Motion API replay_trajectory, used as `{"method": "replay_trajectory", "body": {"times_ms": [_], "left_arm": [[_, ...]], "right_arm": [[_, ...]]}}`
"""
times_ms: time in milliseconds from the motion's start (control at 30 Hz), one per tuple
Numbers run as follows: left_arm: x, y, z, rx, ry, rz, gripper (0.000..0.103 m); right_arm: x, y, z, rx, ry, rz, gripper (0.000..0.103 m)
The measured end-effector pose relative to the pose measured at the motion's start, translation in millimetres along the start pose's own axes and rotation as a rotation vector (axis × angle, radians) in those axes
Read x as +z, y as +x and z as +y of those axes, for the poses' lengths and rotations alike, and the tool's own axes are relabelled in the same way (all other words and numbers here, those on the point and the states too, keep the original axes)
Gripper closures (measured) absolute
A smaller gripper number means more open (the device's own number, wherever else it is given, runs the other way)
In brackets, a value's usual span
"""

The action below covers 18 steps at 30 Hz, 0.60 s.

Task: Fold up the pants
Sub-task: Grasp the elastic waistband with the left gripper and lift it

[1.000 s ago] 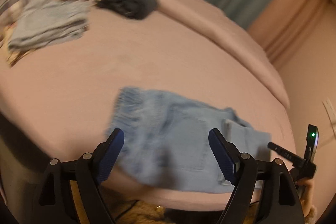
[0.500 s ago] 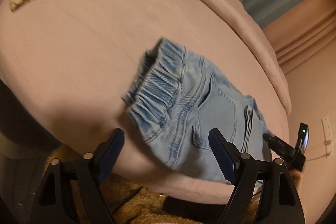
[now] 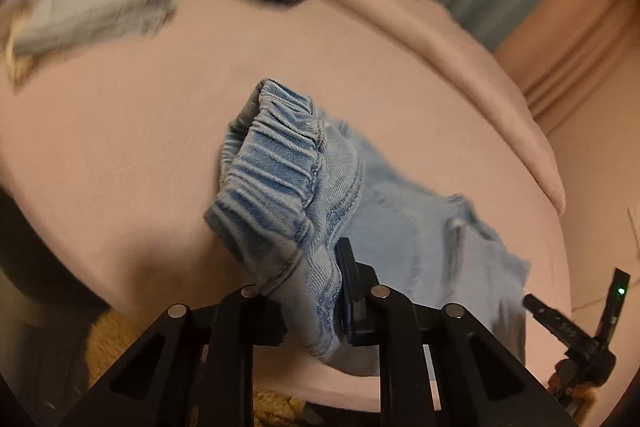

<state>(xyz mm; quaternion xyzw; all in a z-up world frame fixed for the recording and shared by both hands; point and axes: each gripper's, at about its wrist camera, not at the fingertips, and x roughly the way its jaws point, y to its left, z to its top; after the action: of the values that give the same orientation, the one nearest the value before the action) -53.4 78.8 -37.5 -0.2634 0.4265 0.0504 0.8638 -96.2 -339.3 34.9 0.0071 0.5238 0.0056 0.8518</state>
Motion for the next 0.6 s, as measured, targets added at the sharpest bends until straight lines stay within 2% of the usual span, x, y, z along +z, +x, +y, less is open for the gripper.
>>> {"method": "replay_trajectory", "body": {"times_ms": [133,300,467,600], "left_arm": [[5,-32,-52,-0.035,0.148,-0.086,0.087],[0,-46,-112,-0.127,0.32,-0.104,0.087],[-25,-29,-179,-0.231,0.504,-0.052,0.087],[-54,5,-220,-0.278,0.611,0.04,0.087]], "right_arm": [[-3,-10,-15,-0.046,-0.001,-0.034,0.035],[-3,-18,-34,-0.06,0.03,-0.065,0.035],[-8,-26,-58,-0.024,0.107,-0.09,0.035],[-16,-32,-73,-0.024,0.156,-0.106,0.035]]}}
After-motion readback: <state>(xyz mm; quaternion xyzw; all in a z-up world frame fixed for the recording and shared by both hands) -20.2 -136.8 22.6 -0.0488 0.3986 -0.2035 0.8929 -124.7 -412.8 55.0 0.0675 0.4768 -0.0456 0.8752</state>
